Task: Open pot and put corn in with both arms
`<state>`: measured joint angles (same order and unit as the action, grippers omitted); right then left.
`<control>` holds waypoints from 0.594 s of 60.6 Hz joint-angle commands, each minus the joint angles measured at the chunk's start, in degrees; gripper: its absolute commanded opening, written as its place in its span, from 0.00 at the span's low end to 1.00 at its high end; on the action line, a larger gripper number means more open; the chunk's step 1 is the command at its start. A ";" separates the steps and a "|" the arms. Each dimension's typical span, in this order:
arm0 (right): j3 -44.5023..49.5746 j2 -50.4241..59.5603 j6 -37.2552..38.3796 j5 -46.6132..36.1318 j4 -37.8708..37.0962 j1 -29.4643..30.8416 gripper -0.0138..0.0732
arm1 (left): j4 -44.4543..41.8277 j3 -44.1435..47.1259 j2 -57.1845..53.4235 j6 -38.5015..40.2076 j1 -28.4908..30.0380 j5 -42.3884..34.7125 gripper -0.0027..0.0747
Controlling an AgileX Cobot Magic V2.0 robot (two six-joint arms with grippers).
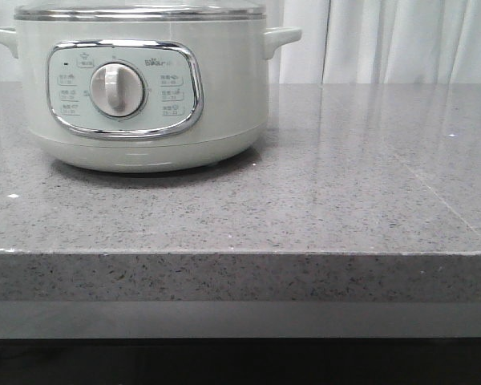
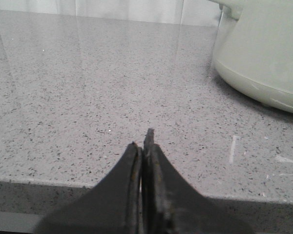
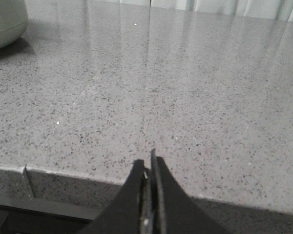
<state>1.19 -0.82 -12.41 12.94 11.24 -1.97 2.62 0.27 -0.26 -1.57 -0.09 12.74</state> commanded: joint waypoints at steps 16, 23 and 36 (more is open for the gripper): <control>0.29 2.65 -0.38 -3.41 -0.45 0.17 0.08 | 0.48 0.19 -1.37 0.22 0.09 -4.57 0.01; 0.29 2.65 -0.38 -3.41 -0.45 0.17 0.08 | 0.48 0.19 -1.37 0.22 0.09 -4.57 0.01; 0.29 2.65 -0.38 -3.41 -0.45 0.17 0.08 | 0.48 0.19 -1.37 0.22 0.09 -4.57 0.01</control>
